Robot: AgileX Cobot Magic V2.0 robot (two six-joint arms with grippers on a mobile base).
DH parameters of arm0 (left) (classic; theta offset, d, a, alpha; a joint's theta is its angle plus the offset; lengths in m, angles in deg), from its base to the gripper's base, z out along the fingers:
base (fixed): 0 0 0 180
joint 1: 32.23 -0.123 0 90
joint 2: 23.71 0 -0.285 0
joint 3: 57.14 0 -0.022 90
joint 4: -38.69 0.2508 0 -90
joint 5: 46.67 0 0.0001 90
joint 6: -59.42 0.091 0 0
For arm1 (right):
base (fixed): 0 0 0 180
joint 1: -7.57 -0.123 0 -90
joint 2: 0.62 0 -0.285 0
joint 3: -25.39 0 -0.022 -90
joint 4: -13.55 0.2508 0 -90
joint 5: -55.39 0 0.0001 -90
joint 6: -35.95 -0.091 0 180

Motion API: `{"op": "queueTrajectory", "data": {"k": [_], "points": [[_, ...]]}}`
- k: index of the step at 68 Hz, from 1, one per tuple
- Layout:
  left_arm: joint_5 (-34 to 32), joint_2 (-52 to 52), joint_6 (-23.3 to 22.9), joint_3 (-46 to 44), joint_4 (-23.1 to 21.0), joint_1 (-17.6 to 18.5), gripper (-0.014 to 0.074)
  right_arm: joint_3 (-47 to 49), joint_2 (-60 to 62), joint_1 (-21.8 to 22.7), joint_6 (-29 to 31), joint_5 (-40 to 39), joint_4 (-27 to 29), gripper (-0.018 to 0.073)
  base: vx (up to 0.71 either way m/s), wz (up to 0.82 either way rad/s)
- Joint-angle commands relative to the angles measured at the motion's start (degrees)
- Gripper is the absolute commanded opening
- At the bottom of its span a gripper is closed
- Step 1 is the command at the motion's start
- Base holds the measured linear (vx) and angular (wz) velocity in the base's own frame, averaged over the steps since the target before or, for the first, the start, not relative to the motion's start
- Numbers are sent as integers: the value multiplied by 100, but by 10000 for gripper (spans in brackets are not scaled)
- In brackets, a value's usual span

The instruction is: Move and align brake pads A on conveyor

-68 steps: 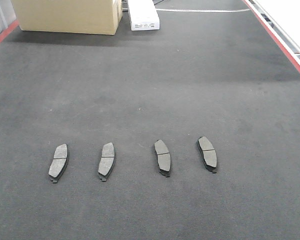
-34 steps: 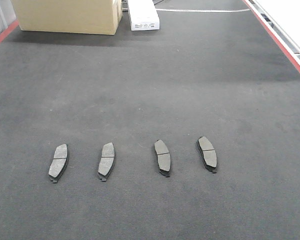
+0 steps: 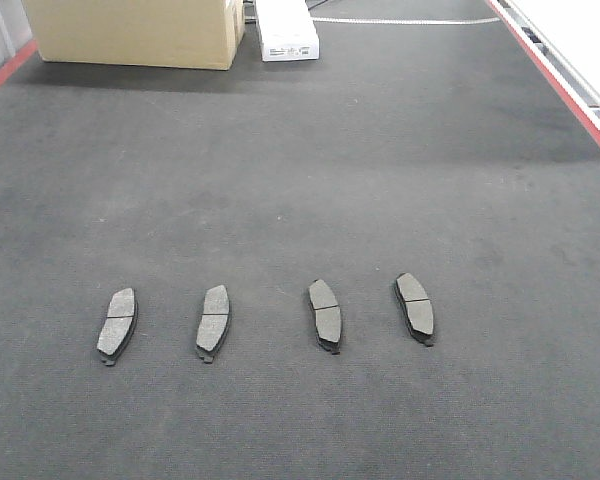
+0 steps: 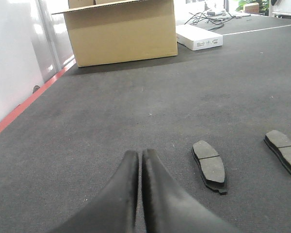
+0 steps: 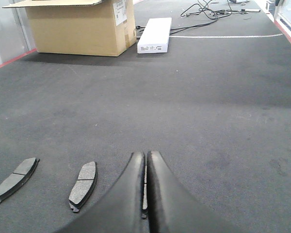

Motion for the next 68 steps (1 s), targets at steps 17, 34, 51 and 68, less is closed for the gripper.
{"op": "queueTrajectory", "data": {"k": [17, 34, 51, 68], "points": [[-475, -74, -6, -51, -17, -1, -6, -590, 284, 327, 179, -1363, -15, -10, 0, 0], [-475, -74, -6, -51, -17, -1, -6, -1764, 1283, 1510, 179, -1787, 17, -10, 0, 0], [-475, -74, -6, -51, -17, -1, -6, -2699, 2305, 1636, 174, -1793, 209, -10, 0, 0], [-475, -74, -6, -51, -17, -1, -6, -2693, 2427, 1636, 255, -1576, 198, -10, 0, 0]]}}
